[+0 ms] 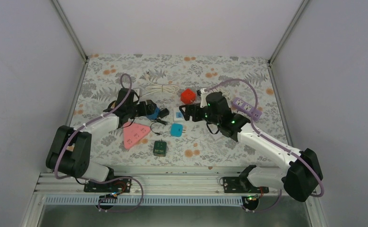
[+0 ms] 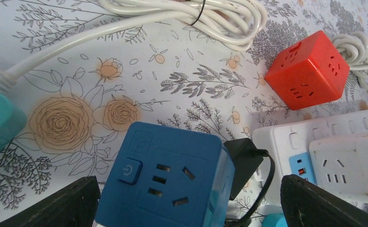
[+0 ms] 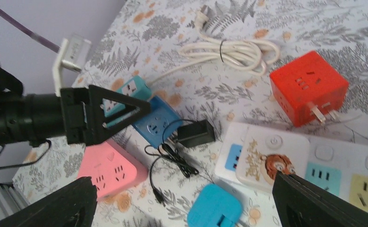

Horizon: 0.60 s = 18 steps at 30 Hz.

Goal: Insert the plug

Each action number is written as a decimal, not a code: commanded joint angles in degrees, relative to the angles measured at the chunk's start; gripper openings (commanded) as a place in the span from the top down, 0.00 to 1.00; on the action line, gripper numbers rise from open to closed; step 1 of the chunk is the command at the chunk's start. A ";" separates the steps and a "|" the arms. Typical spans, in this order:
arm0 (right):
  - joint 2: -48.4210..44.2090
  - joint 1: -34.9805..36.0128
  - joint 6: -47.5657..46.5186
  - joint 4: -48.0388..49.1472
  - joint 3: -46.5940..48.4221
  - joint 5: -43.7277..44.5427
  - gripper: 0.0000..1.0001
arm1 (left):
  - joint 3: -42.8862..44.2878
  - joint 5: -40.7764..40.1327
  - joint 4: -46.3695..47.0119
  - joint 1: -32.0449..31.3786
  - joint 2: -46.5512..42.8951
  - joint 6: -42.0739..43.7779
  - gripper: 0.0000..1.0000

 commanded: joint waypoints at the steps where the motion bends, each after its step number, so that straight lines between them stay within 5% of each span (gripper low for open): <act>1: 1.98 -0.45 -1.80 7.58 -0.77 0.01 0.05 | -0.69 2.71 4.94 0.43 2.50 0.60 0.05; 13: 6.21 -0.58 -2.37 11.09 -0.01 -0.85 0.07 | -0.85 11.05 8.94 2.43 7.43 -4.00 0.20; 18: 6.42 -0.60 -2.43 10.81 0.29 -0.29 0.07 | -1.31 7.66 6.20 2.43 6.32 -4.40 0.15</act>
